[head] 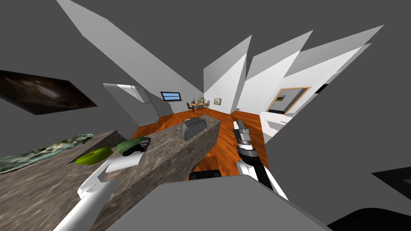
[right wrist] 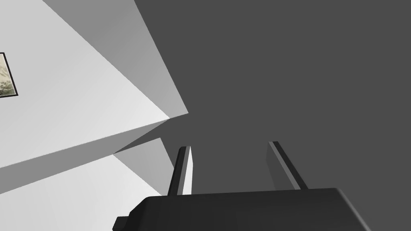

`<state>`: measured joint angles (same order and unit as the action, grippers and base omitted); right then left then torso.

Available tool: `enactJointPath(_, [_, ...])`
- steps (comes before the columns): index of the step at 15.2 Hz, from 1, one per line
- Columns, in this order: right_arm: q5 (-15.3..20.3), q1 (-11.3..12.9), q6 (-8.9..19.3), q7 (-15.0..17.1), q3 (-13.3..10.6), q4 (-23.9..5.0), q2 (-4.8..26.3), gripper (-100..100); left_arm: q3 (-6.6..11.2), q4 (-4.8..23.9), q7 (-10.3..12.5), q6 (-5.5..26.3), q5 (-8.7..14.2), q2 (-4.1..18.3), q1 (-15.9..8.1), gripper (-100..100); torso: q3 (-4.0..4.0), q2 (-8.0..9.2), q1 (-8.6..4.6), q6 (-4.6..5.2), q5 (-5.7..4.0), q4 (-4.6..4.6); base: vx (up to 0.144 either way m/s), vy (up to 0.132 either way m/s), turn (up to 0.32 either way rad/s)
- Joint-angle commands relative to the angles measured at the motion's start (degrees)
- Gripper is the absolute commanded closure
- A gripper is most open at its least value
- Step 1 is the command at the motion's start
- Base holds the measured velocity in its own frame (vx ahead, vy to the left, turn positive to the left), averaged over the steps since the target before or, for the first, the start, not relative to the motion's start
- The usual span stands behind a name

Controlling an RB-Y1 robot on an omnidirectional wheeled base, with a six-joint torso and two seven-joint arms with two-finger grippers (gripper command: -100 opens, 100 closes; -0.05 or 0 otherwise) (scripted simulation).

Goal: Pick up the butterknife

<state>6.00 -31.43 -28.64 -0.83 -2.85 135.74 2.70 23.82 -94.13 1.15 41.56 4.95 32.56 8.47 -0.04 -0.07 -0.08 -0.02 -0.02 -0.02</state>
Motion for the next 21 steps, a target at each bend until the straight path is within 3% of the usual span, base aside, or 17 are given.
enactJointPath(1, [0.0, 0.0, 0.0, 0.0, 0.0, 0.0, 0.0, 0, 0.28, -0.4, 0.1, 2.3, -0.1, -0.1, 0.3, -100, 0.0, 0.0, 0.0, 0.0, 0.0, 0.0, 0.013, -0.009, 0.021])
enactJointPath(2, [0.0, 0.0, 0.0, 0.0, 0.0, 0.0, 0.0, 0, 1.64, 2.0, 0.6, 3.9, 0.1, 1.0, -0.9, -100, 0.01, 0.03, 0.01, -0.01, 0.01, 0.0, 0.015, -0.023, -0.125])
enactJointPath(6, [0.0, 0.0, 0.0, 0.0, 0.0, 0.0, 0.0, 0, 1.64, 2.0, 0.6, 6.9, 0.1, 1.0, -0.9, -100, 0.02, 0.03, 0.01, -0.01, 0.01, 0.01, 0.015, -0.014, -0.056])
enactJointPath(7, [0.0, 0.0, 0.0, 0.0, 0.0, 0.0, 0.0, 0, 2.99, 4.4, 1.0, 8.8, 0.3, 2.0, -2.1, -100, 0.03, 0.05, 0.03, -0.01, 0.01, 0.01, 0.017, -0.016, -0.126])
enactJointPath(10, [0.0, 0.0, 0.0, 0.0, 0.0, 0.0, 0.0, 0, 2.99, 4.4, 1.0, 11.4, 0.3, 2.0, -2.1, -100, 0.0, 0.0, 0.0, 0.01, 0.01, 0.0, 0.022, -0.013, -0.087])
enactJointPath(11, [0.0, 0.0, 0.0, 0.0, 0.0, 0.0, 0.0, 0, 4.31, 6.7, 1.4, 13.2, 0.4, 3.0, -3.3, -100, 0.01, 0.02, 0.02, -0.01, 0.01, 0.0, 0.022, -0.018, -0.129])
enactJointPath(14, [0.0, 0.0, 0.0, 0.0, 0.0, 0.0, 0.0, 0, 4.31, 6.7, 1.4, 15.9, 0.4, 3.0, -3.3, -100, 0.0, 0.0, 0.0, 0.01, 0.0, 0.0, 0.019, -0.014, -0.075])
enactJointPath(15, [0.0, 0.0, 0.0, 0.0, 0.0, 0.0, 0.0, 0, 5.6, 9.0, 1.8, 17.8, 0.6, 4.0, -4.5, -100, 0.01, 0.03, 0.01, 0.0, 0.01, 0.0, 0.025, -0.017, -0.119])
enactJointPath(18, [0.0, 0.0, 0.0, 0.0, 0.0, 0.0, 0.0, 0, 5.6, 9.0, 1.8, 20.3, 0.6, 4.0, -4.5, -100, -0.01, -0.02, 0.02, 0.02, 0.01, 0.0, 0.024, -0.009, -0.08])
enactJointPath(19, [0.0, 0.0, 0.0, 0.0, 0.0, 0.0, 0.0, 0, 6.85, 11.2, 2.2, 22.0, 0.8, 4.9, -5.6, -100, 0.01, 0.01, 0.03, 0.0, 0.01, 0.0, 0.021, -0.016, -0.148])
enactJointPath(21, [0.0, 0.0, 0.0, 0.0, 0.0, 0.0, 0.0, 0, 6.85, 11.2, 2.2, 24.6, 0.8, 4.9, -5.6, -100, -0.01, -0.01, 0.0, 0.04, 0.0, 0.0, 0.027, -0.011, -0.108])
